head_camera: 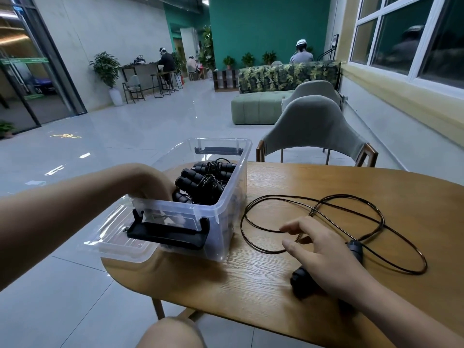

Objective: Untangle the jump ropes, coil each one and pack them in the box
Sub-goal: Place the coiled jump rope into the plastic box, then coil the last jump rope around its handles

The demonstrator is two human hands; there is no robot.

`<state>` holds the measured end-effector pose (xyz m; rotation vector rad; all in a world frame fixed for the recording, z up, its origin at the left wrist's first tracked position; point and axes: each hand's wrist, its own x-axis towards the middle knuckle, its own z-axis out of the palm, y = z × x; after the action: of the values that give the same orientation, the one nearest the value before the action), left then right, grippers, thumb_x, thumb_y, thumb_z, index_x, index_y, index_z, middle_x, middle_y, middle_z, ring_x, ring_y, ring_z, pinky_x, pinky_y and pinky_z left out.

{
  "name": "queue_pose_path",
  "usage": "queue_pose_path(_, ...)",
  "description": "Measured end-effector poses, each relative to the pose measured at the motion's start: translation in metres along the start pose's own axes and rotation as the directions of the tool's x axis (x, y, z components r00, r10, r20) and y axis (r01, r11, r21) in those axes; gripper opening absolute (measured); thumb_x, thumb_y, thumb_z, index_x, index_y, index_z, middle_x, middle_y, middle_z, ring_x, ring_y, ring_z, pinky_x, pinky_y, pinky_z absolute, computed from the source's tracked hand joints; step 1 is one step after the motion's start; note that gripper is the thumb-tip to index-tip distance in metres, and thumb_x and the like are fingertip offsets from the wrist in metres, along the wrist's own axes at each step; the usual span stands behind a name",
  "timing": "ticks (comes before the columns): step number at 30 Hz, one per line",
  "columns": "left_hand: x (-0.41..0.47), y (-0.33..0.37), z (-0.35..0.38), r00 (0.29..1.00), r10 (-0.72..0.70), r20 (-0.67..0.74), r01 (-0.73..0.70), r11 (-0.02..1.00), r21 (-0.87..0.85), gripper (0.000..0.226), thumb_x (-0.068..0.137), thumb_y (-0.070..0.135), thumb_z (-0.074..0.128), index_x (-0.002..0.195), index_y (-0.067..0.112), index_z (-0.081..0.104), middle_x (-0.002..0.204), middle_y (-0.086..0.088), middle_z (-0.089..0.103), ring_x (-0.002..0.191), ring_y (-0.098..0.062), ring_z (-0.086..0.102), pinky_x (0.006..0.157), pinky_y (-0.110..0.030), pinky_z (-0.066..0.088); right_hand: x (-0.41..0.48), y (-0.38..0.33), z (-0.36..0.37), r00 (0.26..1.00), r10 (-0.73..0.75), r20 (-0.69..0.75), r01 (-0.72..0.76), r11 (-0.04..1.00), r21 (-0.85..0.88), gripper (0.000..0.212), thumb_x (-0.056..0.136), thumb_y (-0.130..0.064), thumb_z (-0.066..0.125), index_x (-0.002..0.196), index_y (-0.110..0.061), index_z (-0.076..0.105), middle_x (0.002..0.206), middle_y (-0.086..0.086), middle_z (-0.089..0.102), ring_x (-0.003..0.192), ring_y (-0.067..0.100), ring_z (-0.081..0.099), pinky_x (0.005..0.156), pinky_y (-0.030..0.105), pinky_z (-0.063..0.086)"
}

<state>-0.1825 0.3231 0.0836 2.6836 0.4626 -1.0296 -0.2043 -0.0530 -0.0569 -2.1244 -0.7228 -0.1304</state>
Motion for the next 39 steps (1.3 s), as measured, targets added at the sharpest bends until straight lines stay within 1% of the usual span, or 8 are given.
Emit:
queue_pose_path(4,-0.004,0.001,0.000,0.999,0.051,-0.003,-0.051,0.990,-0.135,0.027,0.095,0.018,0.077,0.112,0.001,0.066,0.096,-0.013,0.074,0.072,-0.018,0.075,0.054,-0.027,0.058,0.000,-0.001,-0.004,1.000,0.004,-0.005,-0.004,1.000,0.008,0.020,0.101,-0.031,0.070,0.119,-0.039,0.070,0.114,-0.029,0.067,0.117,-0.008,0.058,0.091,0.010,0.044)
queue_pose_path(7,-0.005,-0.011,-0.007,0.990,0.101,-0.095,-0.120,0.967,-0.225,0.048,0.095,0.035,0.077,0.122,-0.003,0.065,0.113,-0.020,0.074,0.087,-0.027,0.077,0.068,-0.032,0.062,0.000,0.000,-0.006,1.000,0.006,-0.001,-0.006,1.000,0.000,0.019,0.101,-0.029,0.071,0.118,-0.037,0.071,0.112,-0.029,0.066,0.115,-0.009,0.058,0.089,0.006,0.042)
queue_pose_path(10,-0.010,-0.013,-0.009,0.970,0.093,-0.225,-0.109,0.992,-0.057,0.063,0.083,0.061,0.077,0.115,0.007,0.071,0.112,-0.014,0.075,0.101,-0.032,0.076,0.079,-0.036,0.066,0.000,-0.001,-0.007,1.000,0.007,0.002,-0.007,1.000,-0.004,0.019,0.101,-0.028,0.071,0.119,-0.036,0.071,0.113,-0.028,0.067,0.116,-0.010,0.057,0.089,0.004,0.041)
queue_pose_path(14,-0.026,-0.008,-0.014,0.926,0.136,-0.353,-0.133,0.991,0.033,0.043,0.098,0.051,0.067,0.115,0.012,0.068,0.113,-0.007,0.071,0.096,-0.021,0.076,0.081,-0.036,0.066,-0.001,-0.003,-0.010,1.000,0.017,0.003,-0.017,1.000,-0.003,0.019,0.102,-0.030,0.069,0.119,-0.038,0.070,0.114,-0.029,0.066,0.116,-0.011,0.056,0.089,0.003,0.041)
queue_pose_path(21,-0.059,0.040,-0.006,0.686,0.319,-0.654,-0.200,0.947,0.252,0.038,0.098,0.057,0.062,0.115,0.023,0.060,0.111,0.003,0.066,0.095,-0.016,0.061,0.075,-0.035,0.048,-0.001,-0.001,-0.019,0.998,0.050,-0.029,-0.050,0.999,-0.022,0.016,0.102,-0.032,0.069,0.116,-0.039,0.069,0.113,-0.027,0.067,0.113,-0.007,0.060,0.090,0.017,0.050)
queue_pose_path(27,-0.064,0.107,0.031,0.543,0.502,-0.673,-0.437,0.854,0.283,0.028,0.099,0.050,0.066,0.112,0.025,0.061,0.104,0.007,0.064,0.093,-0.011,0.059,0.080,-0.034,0.053,-0.005,0.010,-0.038,0.993,0.101,-0.065,-0.105,0.993,-0.058,0.013,0.101,-0.034,0.067,0.113,-0.039,0.069,0.111,-0.023,0.068,0.109,-0.003,0.062,0.089,0.029,0.056)
queue_pose_path(33,-0.036,0.172,0.085,0.496,0.583,-0.644,-0.611,0.761,0.218,0.023,0.097,0.052,0.069,0.104,0.030,0.065,0.098,0.011,0.069,0.091,-0.008,0.064,0.083,-0.036,0.058,-0.012,0.018,-0.068,0.945,0.307,-0.115,-0.327,0.903,-0.278,0.005,0.101,-0.033,0.068,0.105,-0.032,0.066,0.102,-0.013,0.067,0.093,0.005,0.062,0.083,0.033,0.057)
queue_pose_path(39,0.010,0.229,0.139,0.657,0.609,-0.444,-0.550,0.790,0.271,0.045,0.084,0.075,0.061,0.104,0.035,0.061,0.098,0.008,0.070,0.093,-0.018,0.068,0.084,-0.041,0.058,-0.023,0.027,-0.080,0.790,0.612,0.045,-0.486,0.669,-0.562,0.028,0.099,-0.053,0.065,0.092,-0.026,0.059,0.092,-0.004,0.068,0.083,0.014,0.064,0.071,0.037,0.056)
